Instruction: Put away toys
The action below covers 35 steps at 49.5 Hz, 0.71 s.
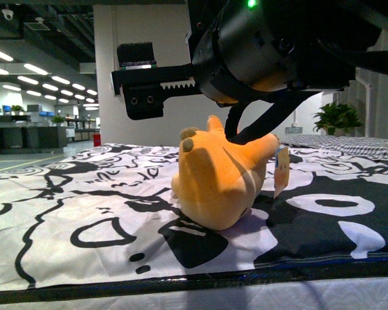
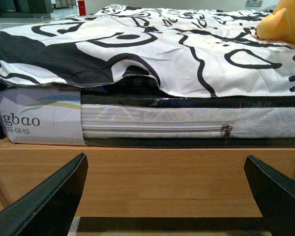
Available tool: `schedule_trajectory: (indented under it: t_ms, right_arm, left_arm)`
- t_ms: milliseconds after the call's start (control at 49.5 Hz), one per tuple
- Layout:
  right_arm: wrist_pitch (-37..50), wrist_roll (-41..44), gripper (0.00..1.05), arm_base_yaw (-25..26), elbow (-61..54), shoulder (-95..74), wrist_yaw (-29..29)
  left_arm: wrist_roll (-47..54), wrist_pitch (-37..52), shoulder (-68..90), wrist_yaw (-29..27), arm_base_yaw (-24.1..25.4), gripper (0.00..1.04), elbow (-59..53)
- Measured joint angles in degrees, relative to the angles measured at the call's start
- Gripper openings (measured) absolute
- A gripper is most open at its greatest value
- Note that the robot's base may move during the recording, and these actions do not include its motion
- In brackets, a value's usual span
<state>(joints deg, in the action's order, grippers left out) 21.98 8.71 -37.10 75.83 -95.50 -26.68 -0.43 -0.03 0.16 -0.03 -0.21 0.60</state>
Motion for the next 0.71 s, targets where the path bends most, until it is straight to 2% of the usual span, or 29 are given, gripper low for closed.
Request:
schedule_trajectory:
  t_ms: [303, 706]
  right_arm:
    - [0.0, 4.6, 0.98, -1.5, 3.0, -6.3, -4.3]
    - [3.1, 6.9, 0.98, 2.0, 4.0, -13.0, -8.0]
  left_arm:
    - [0.0, 0.0, 0.0, 0.0, 0.0, 0.99, 0.0]
    - [0.0, 0.0, 0.0, 0.0, 0.0, 0.99, 0.0]
